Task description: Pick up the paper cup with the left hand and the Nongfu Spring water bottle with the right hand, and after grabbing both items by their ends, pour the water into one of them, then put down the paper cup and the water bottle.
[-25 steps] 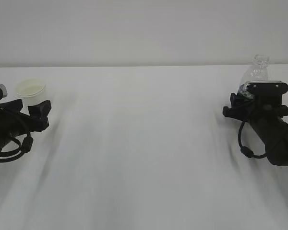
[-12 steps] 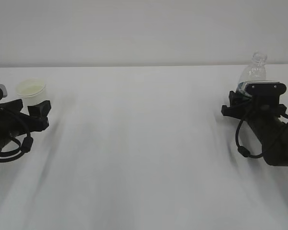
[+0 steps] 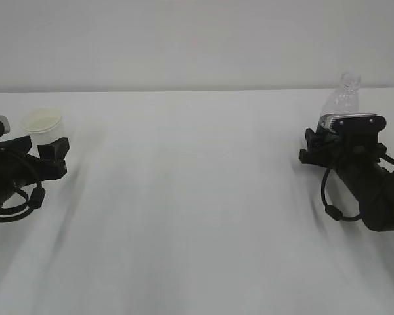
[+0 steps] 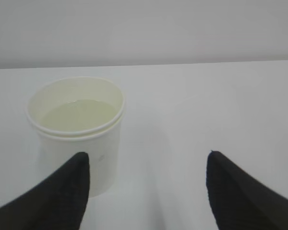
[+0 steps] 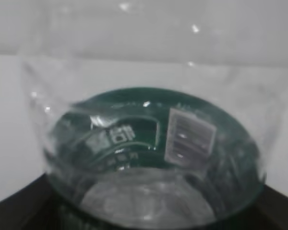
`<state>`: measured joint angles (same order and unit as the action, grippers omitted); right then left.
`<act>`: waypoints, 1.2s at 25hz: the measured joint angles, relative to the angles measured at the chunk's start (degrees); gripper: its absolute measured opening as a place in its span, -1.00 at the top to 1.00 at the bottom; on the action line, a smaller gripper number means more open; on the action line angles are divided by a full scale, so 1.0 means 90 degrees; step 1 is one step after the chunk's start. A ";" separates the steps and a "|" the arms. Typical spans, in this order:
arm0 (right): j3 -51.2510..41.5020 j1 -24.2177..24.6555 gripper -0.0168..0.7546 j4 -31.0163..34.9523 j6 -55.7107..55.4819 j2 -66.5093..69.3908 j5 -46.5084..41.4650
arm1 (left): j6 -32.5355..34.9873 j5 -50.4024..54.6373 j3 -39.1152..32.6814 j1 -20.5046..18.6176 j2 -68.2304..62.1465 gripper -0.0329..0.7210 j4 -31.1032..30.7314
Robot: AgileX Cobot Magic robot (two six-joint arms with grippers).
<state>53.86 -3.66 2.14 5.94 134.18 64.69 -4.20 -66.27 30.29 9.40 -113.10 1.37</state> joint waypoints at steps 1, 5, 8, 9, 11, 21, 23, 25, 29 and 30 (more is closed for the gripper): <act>-0.0017 0.0000 -0.50 -0.0005 0.0000 0.0000 -0.0065 | 0.0000 0.0000 0.0000 0.0000 0.0000 -0.52 0.0000; -0.0031 0.0000 -0.60 -0.0031 0.0000 0.0000 -0.0129 | 0.0010 0.0000 -0.0011 0.0000 0.0000 -0.52 0.0000; -0.0102 0.0000 -0.61 -0.0031 0.0000 -0.0061 -0.0129 | 0.0010 0.0000 -0.0010 0.0000 0.0000 -0.51 0.0000; -0.0145 0.0000 -0.61 -0.0031 0.0000 -0.0119 -0.0129 | 0.0010 0.0000 -0.0010 0.0000 0.0000 -0.51 0.0000; -0.0262 0.0000 -0.62 0.0013 0.0000 -0.0276 -0.0129 | 0.0010 0.0000 -0.0010 0.0000 0.0000 -0.51 0.0000; -0.1035 0.0000 -0.62 0.0114 -0.0010 -0.0970 -0.0011 | 0.0150 0.0000 -0.0010 0.0000 0.0000 -0.51 0.0000; -0.1199 0.0000 -0.62 0.0115 -0.0015 -0.1110 0.0019 | 0.0240 0.0000 -0.0010 0.0000 0.0000 -0.51 0.0000; -0.1334 0.0000 -0.62 0.0115 -0.0015 -0.1237 0.0061 | 0.0270 0.0000 -0.0010 0.0000 0.0000 -0.51 0.0000; -0.1589 0.0000 -0.62 0.0115 -0.0025 -0.1368 0.0074 | 0.0284 0.0000 -0.0081 0.0000 0.0000 -0.51 0.0000; -0.1647 0.0000 -0.61 0.0115 -0.0025 -0.1394 0.0074 | 0.0284 0.0000 -0.0092 0.0000 0.0000 -0.51 0.0000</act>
<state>39.04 -3.66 3.17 5.72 121.63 65.35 -1.65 -66.27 29.46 9.40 -113.10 1.37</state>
